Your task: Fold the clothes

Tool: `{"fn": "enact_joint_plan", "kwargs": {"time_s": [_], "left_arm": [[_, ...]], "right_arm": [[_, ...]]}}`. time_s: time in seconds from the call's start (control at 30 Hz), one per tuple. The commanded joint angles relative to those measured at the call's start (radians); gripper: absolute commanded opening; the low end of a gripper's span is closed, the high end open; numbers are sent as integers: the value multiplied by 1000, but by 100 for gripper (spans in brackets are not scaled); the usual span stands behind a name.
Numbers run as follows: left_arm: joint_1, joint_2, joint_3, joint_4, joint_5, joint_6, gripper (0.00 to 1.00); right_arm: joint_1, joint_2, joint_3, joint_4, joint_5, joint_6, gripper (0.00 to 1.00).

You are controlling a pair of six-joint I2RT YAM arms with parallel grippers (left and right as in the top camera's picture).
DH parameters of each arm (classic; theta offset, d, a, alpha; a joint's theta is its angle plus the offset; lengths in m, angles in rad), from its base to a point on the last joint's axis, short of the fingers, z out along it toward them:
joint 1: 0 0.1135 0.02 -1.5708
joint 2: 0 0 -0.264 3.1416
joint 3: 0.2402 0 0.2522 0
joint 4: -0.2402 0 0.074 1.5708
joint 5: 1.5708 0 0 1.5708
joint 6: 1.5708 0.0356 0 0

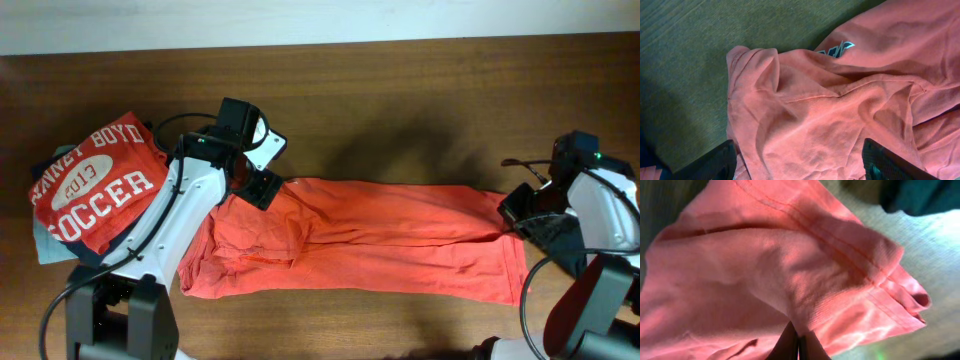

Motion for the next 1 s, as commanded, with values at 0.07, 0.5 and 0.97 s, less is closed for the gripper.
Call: {"fn": "enact_joint_plan", "kwargs": {"time_s": [0.07, 0.5, 0.97], "left_arm": [[0, -8, -7, 2, 15, -10, 80], [0, -8, -7, 2, 15, -10, 86], [0, 25, -10, 67, 152, 3, 71]], "right_arm": [[-5, -21, 15, -46, 84, -32, 4], [-10, -21, -43, 13, 153, -45, 62], [-51, -5, 145, 98, -65, -311, 38]]}}
